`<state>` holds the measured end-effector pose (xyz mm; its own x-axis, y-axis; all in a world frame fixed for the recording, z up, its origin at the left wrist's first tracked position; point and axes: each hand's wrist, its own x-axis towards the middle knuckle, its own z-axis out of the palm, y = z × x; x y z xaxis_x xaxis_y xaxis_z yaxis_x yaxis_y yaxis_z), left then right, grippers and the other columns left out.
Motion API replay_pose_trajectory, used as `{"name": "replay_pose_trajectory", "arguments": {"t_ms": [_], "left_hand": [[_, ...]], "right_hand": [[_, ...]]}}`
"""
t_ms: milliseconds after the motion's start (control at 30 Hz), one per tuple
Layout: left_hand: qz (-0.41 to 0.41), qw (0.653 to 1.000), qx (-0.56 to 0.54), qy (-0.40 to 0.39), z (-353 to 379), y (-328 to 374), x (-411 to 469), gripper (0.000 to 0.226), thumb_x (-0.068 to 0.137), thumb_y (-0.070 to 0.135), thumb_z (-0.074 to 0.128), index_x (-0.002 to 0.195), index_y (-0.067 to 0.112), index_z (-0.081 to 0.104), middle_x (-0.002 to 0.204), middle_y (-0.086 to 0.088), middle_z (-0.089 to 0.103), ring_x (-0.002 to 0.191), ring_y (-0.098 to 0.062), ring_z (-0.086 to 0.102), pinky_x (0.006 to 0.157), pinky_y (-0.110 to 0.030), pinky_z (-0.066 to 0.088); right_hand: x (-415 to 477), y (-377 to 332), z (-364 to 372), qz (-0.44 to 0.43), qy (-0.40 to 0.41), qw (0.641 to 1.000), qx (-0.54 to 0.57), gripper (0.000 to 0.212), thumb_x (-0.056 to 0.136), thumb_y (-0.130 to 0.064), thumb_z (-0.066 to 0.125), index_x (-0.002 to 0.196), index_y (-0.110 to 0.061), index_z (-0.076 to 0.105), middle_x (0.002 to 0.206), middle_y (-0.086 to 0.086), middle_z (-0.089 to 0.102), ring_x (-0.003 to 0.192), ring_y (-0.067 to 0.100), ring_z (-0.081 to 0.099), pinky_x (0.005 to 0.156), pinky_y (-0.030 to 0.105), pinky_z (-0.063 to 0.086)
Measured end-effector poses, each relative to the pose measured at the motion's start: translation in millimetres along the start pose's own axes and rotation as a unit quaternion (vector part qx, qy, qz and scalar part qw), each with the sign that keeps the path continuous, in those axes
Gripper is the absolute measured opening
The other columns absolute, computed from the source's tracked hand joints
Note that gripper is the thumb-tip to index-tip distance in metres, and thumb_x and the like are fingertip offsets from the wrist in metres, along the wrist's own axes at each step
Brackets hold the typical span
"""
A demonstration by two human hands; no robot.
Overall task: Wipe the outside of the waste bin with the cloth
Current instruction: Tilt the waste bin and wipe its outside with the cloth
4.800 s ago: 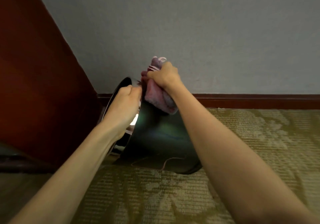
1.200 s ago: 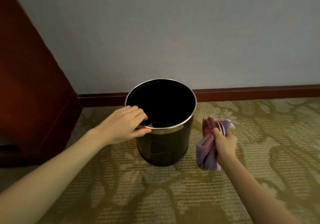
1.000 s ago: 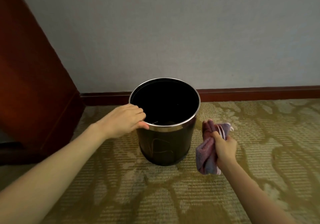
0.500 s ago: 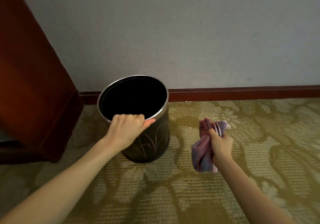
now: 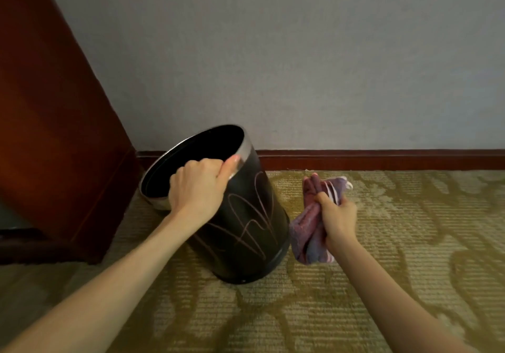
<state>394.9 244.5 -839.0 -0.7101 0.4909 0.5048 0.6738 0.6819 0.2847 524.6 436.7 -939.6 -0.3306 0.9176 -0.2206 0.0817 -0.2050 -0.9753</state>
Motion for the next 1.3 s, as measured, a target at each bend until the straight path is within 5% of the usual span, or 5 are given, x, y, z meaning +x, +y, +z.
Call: {"name": "replay_pose_trajectory", "arguments": {"t_ms": [367, 500, 767, 1133, 1300], "left_hand": [[-0.199, 0.978, -0.056, 0.001, -3.1, -65.6, 49.7, 0.062, 0.090, 0.061, 0.032, 0.052, 0.015, 0.047, 0.078, -0.017, 0.062, 0.077, -0.038, 0.056, 0.067, -0.039, 0.037], [-0.204, 0.978, 0.010, -0.044, -9.7, -97.8, 59.8, 0.068, 0.093, 0.059, 0.024, 0.088, 0.006, 0.066, 0.099, -0.025, 0.064, 0.095, -0.046, 0.056, 0.078, -0.044, 0.041], [-0.115, 0.976, -0.136, -0.123, -24.1, -126.3, 55.8, 0.054, 0.093, 0.050, 0.041, 0.078, 0.005, 0.065, 0.076, -0.014, 0.067, 0.074, -0.029, 0.064, 0.071, -0.044, 0.049], [-0.146, 0.984, -0.091, -0.049, -13.9, -129.1, 68.1, 0.052, 0.096, 0.044, 0.037, 0.062, 0.007, 0.051, 0.060, -0.007, 0.049, 0.063, -0.036, 0.052, 0.055, -0.038, 0.033], [-0.089, 0.992, -0.084, -0.032, -14.6, -117.8, 63.9, 0.052, 0.097, 0.037, 0.038, 0.071, -0.004, 0.057, 0.071, -0.024, 0.060, 0.068, -0.040, 0.056, 0.059, -0.042, 0.039]], "right_hand": [[-17.1, -21.6, 52.0, -0.068, -0.062, 0.995, -0.044, 0.009, 0.073, -0.024, 0.068, 0.078, -0.016, 0.066, 0.074, 0.000, 0.070, 0.064, 0.009, 0.064, 0.045, 0.012, 0.042], [-28.8, -24.0, 72.2, -0.102, -0.072, 0.990, -0.064, 0.007, 0.074, -0.019, 0.067, 0.071, -0.022, 0.061, 0.070, -0.008, 0.066, 0.055, -0.003, 0.060, 0.042, 0.004, 0.036], [-50.2, -11.0, 112.7, -0.170, -0.052, 0.961, -0.211, 0.029, 0.076, -0.030, 0.064, 0.095, -0.011, 0.054, 0.085, 0.006, 0.064, 0.079, 0.029, 0.060, 0.068, 0.034, 0.044], [-86.7, -3.6, 136.1, -0.301, -0.061, 0.923, -0.233, 0.030, 0.070, -0.019, 0.069, 0.081, -0.023, 0.041, 0.064, -0.011, 0.050, 0.051, 0.013, 0.046, 0.053, 0.025, 0.028], [-63.5, -13.1, 141.9, -0.267, -0.034, 0.927, -0.261, 0.024, 0.077, -0.026, 0.062, 0.087, -0.017, 0.043, 0.076, 0.007, 0.062, 0.065, 0.032, 0.057, 0.058, 0.034, 0.040]]}}
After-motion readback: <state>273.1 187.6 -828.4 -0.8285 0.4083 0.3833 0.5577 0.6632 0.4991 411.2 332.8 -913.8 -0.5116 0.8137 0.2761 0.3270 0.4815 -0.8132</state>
